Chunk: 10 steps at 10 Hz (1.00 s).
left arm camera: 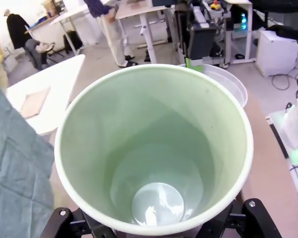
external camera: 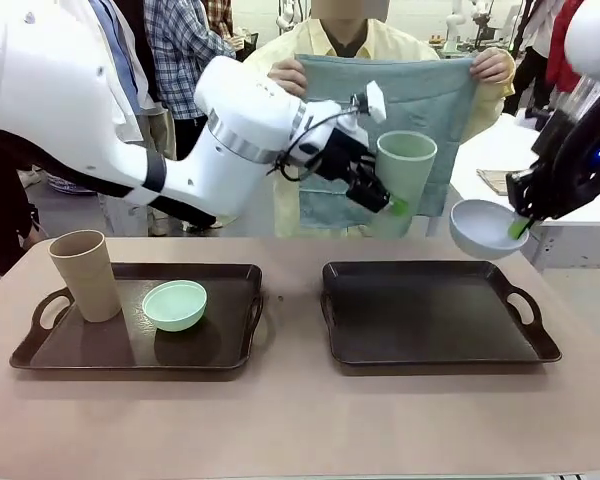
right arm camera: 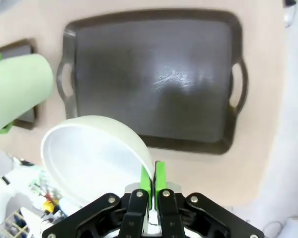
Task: Set up a tray with a mat and arrange the tableware.
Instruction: Pick up the Picnic Bowl and Reusable plastic cup from the Handle tray in front of the human's position and hold them in the air.
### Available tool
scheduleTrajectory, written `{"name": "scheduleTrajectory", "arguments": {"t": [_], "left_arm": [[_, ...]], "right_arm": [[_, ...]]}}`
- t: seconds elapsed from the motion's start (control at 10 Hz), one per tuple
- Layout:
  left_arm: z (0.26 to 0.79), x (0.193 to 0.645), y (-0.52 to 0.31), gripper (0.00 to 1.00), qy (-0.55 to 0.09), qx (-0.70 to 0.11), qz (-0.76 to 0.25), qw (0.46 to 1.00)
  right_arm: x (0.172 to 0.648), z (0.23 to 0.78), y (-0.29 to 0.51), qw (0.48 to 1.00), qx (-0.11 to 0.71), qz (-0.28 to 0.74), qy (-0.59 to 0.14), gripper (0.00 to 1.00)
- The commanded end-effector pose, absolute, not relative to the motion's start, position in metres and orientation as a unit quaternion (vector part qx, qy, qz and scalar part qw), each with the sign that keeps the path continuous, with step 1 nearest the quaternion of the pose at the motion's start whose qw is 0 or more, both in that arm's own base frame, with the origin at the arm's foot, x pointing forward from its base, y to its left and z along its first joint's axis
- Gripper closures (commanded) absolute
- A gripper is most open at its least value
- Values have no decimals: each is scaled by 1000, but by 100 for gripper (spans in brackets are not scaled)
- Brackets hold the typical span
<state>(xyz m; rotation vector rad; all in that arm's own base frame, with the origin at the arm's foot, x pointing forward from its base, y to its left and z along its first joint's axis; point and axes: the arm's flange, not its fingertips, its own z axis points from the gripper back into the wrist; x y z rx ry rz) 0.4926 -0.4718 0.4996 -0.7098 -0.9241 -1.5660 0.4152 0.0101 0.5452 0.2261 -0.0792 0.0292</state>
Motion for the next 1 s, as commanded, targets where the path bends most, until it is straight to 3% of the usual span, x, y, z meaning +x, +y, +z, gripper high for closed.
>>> {"name": "scheduleTrajectory", "arguments": {"t": [0.0,0.4,0.5,0.9], "left_arm": [[523,474,-465,100,-387,-292,-639,597],[558,466,-474,100,-333,-334,-579,665],[554,465,-470,100,-373,-310,-613,623],[554,465,-470,100,-373,-310,-613,623]], "right_arm": [[405,571,20,994,102,2,-38,100],[401,595,12,993,111,-32,-16,100],[391,597,21,993,114,-7,-41,100],[391,597,21,993,114,-7,-41,100]]}}
